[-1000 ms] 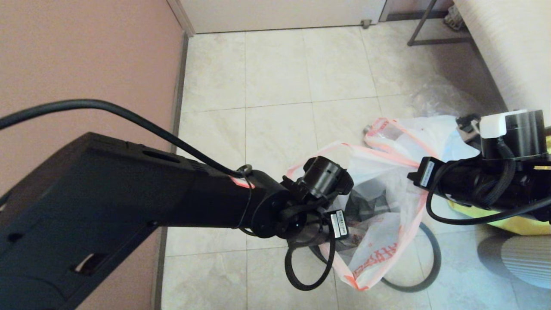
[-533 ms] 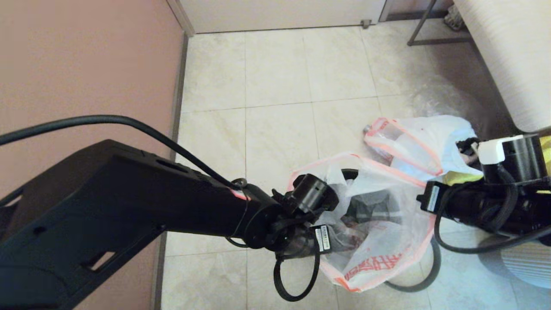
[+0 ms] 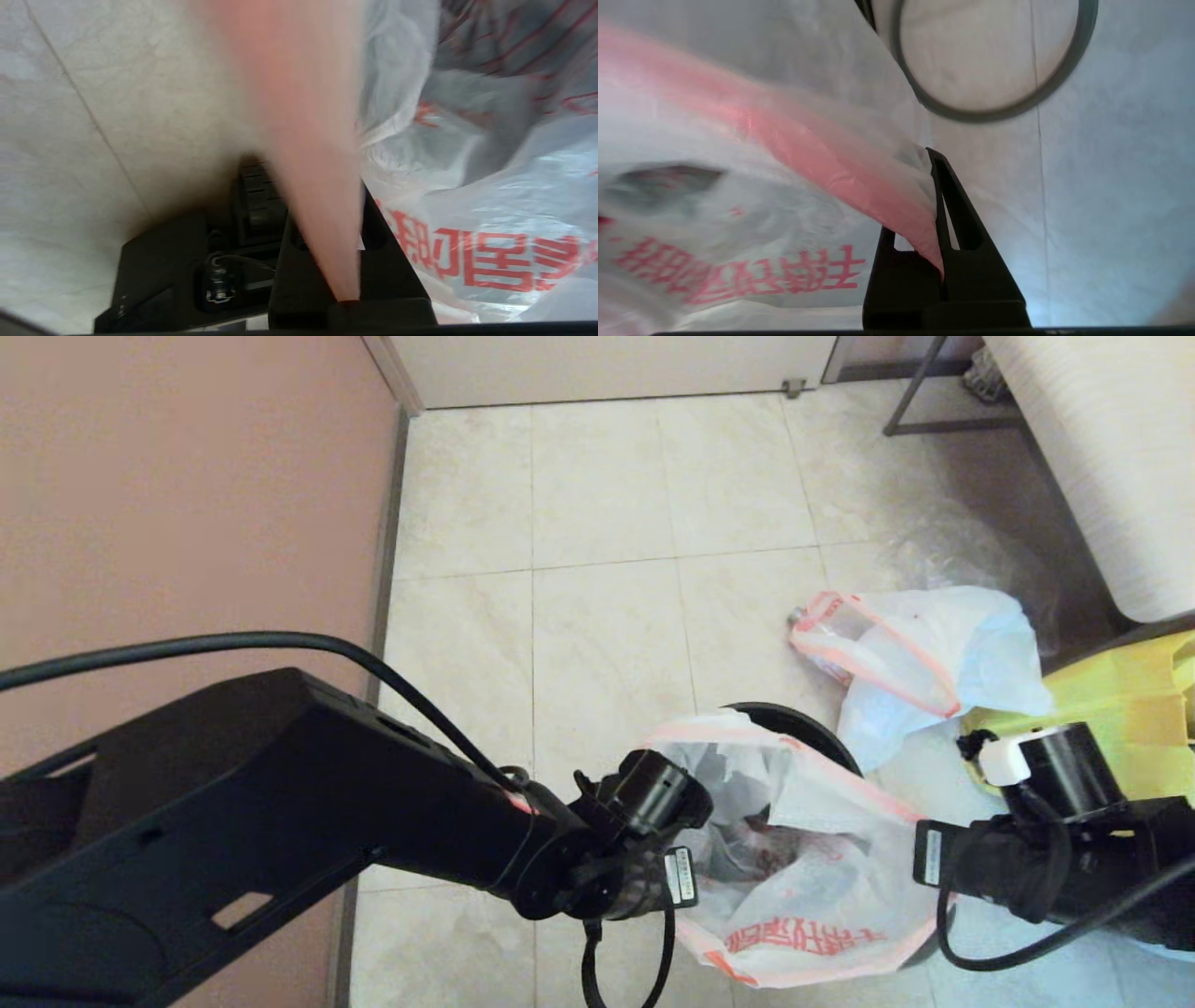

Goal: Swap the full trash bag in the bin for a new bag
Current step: Put the new garbage bag on the trash can

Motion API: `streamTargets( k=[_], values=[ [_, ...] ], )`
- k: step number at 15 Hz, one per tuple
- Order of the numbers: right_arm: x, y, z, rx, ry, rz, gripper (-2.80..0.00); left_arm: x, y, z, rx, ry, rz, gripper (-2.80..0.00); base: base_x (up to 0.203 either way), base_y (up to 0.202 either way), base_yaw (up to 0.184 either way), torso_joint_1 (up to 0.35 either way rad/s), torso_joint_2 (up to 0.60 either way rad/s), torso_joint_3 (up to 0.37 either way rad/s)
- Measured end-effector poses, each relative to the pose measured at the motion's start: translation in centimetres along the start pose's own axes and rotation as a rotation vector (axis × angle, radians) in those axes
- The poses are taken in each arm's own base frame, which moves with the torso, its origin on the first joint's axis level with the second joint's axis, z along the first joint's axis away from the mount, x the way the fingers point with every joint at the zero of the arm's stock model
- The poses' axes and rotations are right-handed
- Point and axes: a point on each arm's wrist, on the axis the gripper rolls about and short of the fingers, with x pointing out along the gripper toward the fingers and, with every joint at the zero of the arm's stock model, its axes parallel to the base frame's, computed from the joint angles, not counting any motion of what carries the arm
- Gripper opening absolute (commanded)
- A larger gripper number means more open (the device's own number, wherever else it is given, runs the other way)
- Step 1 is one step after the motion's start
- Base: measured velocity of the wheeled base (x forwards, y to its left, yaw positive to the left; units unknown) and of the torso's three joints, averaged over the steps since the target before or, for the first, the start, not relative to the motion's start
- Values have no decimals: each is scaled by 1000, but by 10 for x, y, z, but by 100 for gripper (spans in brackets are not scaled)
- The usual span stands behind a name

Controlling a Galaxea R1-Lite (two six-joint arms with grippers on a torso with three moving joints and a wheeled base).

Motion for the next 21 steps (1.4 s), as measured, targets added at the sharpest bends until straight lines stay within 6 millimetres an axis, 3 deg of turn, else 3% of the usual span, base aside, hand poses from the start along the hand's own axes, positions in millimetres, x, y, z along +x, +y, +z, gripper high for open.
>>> streamTargets(
  k=[4, 9, 13, 17, 21],
  values=[
    [42, 7, -8, -45, 12, -9, -280, 26, -1, -4, 50, -27, 15, -280, 0, 0, 0, 0, 0, 0],
    [86, 9, -4, -101, -92, 8, -280, 51, -6, 3, 80, -93, 50, -280, 0, 0, 0, 0, 0, 0],
    [96, 5, -2, -122, -129, -68, -280, 61, -3, 1, 88, -95, 85, -280, 0, 0, 0, 0, 0, 0],
    [95, 6, 14, -97, -307, -71, -280, 64, 10, 17, 37, -140, 104, -280, 0, 0, 0, 0, 0, 0],
    [94, 6, 11, -116, -323, -82, -280, 65, 7, 16, 32, -195, 111, -280, 0, 0, 0, 0, 0, 0]
  ],
)
